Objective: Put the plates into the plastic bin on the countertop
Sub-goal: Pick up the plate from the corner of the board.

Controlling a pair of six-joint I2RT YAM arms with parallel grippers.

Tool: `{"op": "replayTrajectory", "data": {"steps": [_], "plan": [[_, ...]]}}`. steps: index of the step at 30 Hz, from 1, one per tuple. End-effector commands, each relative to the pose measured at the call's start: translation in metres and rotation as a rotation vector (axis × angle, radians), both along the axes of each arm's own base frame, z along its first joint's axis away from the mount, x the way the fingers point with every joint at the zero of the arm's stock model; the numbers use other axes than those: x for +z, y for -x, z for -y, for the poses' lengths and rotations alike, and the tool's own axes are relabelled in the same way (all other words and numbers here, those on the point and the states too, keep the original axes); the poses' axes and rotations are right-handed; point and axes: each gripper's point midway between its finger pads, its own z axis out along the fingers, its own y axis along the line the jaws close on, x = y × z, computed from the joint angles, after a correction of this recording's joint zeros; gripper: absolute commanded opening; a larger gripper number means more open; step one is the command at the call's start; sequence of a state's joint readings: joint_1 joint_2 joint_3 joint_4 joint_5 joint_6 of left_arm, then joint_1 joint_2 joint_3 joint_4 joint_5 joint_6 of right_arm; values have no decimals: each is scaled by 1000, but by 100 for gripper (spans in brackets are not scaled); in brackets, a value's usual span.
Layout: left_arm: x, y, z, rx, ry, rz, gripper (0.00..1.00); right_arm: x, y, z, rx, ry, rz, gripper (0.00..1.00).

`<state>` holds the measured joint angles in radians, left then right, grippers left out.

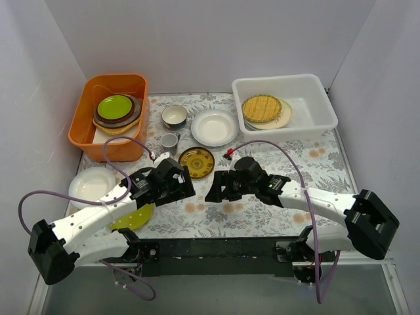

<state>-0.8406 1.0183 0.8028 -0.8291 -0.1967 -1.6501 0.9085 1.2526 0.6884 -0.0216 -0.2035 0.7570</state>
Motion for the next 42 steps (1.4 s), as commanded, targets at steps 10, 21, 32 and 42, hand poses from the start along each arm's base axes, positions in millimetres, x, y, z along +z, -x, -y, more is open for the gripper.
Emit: {"op": "replayTrajectory", "data": {"steps": [10, 21, 32, 42], "plan": [[61, -106, -42, 41, 34, 148, 98, -9, 27, -83, 90, -109, -14, 79], [129, -155, -97, 135, 71, 255, 98, -32, 33, -168, 203, -100, -49, 77], [161, -145, -129, 173, 139, 309, 98, -45, 24, -210, 228, -116, -81, 71], [182, -126, -129, 162, 144, 350, 98, -61, 11, -237, 225, -83, -96, 66]]}}
